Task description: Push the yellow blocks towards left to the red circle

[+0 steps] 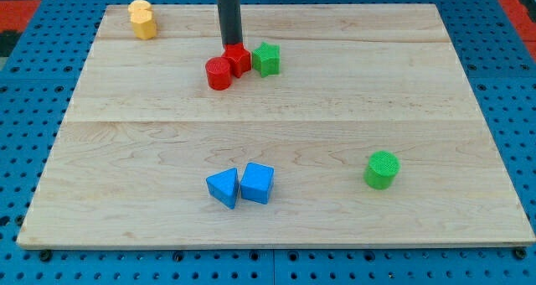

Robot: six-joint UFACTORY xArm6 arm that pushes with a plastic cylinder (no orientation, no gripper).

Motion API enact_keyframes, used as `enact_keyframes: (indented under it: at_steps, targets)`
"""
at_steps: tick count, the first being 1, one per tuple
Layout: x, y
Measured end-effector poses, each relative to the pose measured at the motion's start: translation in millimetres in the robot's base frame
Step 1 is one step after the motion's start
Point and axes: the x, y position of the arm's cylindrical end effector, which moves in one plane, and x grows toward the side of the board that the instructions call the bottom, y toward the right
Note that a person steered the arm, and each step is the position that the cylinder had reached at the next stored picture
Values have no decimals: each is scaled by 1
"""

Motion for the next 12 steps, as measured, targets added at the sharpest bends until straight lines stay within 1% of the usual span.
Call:
enact_keyframes:
  at_steps: [1, 2, 3, 4, 5, 6, 7, 9, 10, 12]
  targets:
    - [12, 0]
    - [66, 0]
    - [95, -1]
    - [56, -10]
    - [-4, -39]
    - [-59, -56]
    - [-103, -83]
    - [-103, -90]
    - [-104, -107]
    - [-103, -211]
